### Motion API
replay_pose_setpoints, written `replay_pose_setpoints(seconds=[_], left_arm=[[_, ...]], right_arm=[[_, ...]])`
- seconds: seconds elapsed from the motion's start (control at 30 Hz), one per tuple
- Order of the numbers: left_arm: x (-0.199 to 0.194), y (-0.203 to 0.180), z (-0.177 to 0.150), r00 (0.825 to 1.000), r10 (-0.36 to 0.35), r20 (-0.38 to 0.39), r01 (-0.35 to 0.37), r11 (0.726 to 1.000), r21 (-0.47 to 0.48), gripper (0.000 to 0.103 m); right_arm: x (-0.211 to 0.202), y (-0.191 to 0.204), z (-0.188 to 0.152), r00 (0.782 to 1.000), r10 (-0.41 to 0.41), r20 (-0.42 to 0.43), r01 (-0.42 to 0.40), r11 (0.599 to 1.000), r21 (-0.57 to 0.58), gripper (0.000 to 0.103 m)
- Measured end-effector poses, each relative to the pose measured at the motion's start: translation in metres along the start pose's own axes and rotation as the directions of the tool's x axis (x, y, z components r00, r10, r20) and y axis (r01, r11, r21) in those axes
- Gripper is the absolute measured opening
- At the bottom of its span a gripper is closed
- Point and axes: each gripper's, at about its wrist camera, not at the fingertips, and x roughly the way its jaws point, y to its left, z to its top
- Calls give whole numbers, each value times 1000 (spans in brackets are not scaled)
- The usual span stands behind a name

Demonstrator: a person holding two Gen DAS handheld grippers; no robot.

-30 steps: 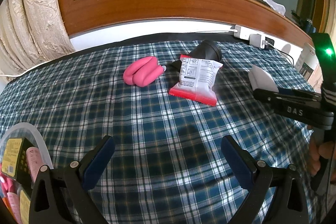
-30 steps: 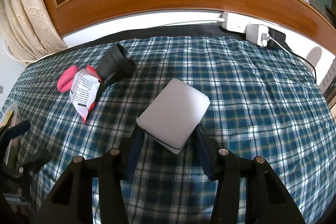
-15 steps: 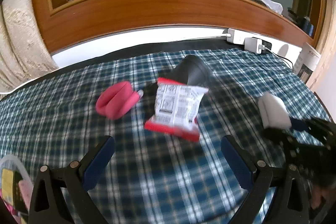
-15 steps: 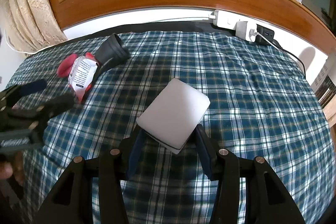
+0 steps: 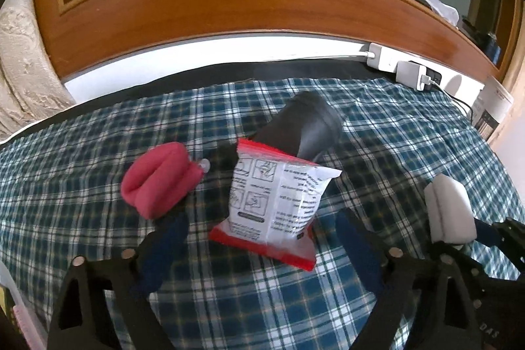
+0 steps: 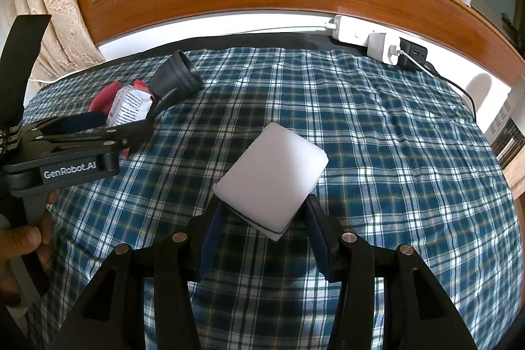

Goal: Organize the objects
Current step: 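Grasp the white-red snack packet with the left tool while the right tool holds the case, then lift the snack packet with the left tool while the right tool holds the white case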

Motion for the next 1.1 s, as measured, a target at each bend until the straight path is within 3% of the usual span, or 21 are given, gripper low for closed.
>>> replay_pose_setpoints(seconds=[0.07,0.2,0.37,0.73,1.1], left_arm=[[2,-2,1,1000,-9,-7,9,1000,10,88],[4,-7,2,1000,-25,-19,25,999,26,64],[2,-11,2,1000,-28,-2,28,999,40,58],[-14,-19,-5,999,-19,38,17,998,53,56],[-50,-26,-21,995,-10,96,4,998,66,56]], right_arm=[[0,0,0,1000,1,0,-1,1000,0,50],[1,0,0,1000,0,0,0,1000,0,50],[1,1,0,1000,1,0,-1,1000,0,50],[1,-4,0,1000,-10,6,10,1000,8,50],[-11,0,-3,995,-71,73,73,997,-22,50]])
